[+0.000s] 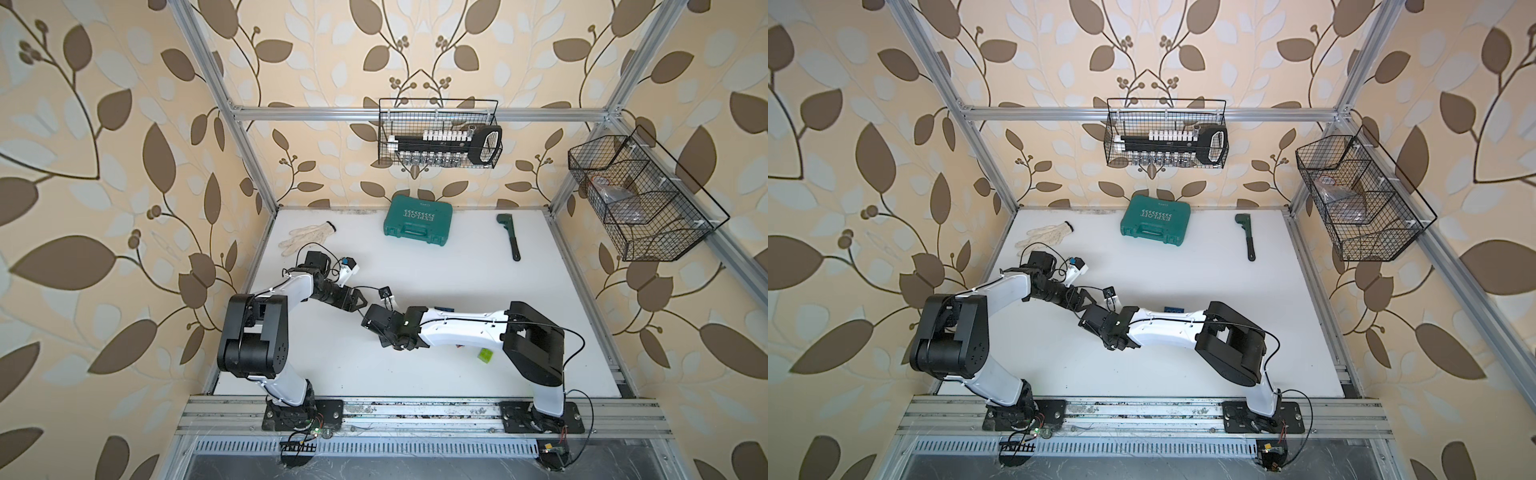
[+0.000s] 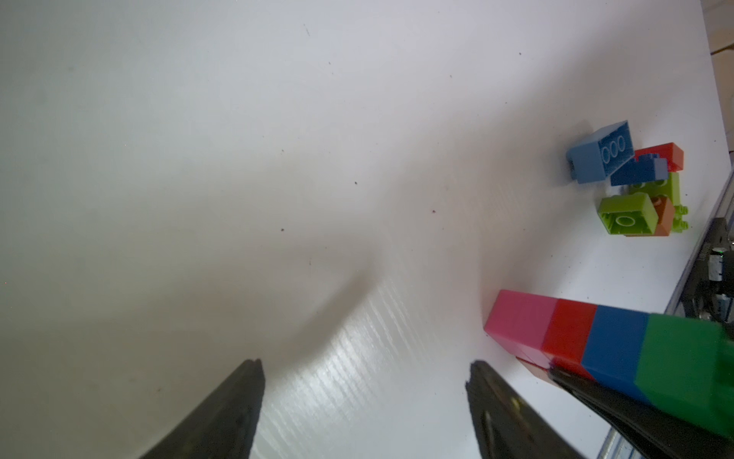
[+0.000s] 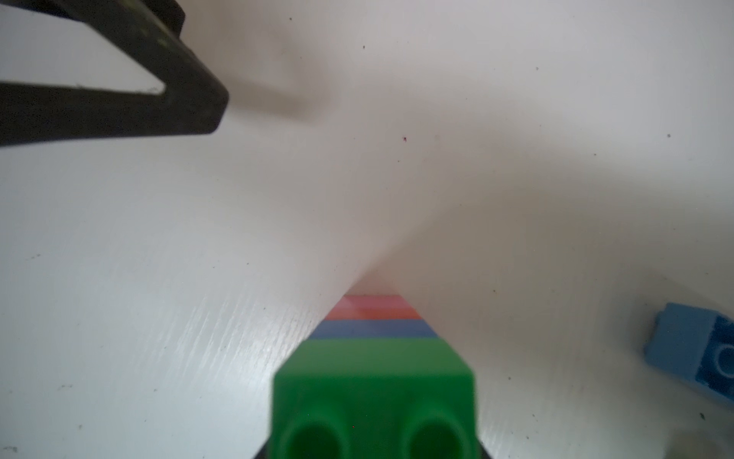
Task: Assemble the letter h with lego
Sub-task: Assemble the lego brick with the lego brick.
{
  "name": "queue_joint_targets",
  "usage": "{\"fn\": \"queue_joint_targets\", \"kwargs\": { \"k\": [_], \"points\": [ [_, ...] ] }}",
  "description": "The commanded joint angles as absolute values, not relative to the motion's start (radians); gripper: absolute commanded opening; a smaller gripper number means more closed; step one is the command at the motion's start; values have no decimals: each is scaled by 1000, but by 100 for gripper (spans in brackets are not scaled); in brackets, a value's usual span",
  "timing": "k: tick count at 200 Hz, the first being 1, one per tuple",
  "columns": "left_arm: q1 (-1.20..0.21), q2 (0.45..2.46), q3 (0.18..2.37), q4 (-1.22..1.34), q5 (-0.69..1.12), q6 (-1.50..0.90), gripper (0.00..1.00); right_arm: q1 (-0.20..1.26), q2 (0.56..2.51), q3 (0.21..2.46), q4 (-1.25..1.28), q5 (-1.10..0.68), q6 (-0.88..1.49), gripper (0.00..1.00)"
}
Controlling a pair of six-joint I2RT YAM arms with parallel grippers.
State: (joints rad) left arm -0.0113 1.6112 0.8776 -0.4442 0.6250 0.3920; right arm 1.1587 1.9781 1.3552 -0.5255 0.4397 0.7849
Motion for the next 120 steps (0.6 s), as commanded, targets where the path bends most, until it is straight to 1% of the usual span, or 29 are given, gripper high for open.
{"fn": "queue_joint_targets", "kwargs": {
  "k": [1,27,69,84,103,111,120],
  "points": [
    [0,1580,895,-449,637,396,83,1189,2094,1284,-703,338,805,0],
    [0,1579,902,-452,646,396,83,1192,2078,1271,-675,355,783,0],
    [1,1557,895,-456,658,405,83,1171,2028,1319,-655,371,689,8],
    [0,1550,897,-458,662,404,83,1156,2014,1331,-645,355,658,11],
    [0,1543,896,-462,671,411,83,1144,1999,1335,-625,337,636,13],
    [0,1539,897,-463,673,412,83,1143,1996,1338,-620,334,629,16],
    [0,1534,898,-464,675,412,83,1142,1994,1343,-620,333,626,23]
  ]
}}
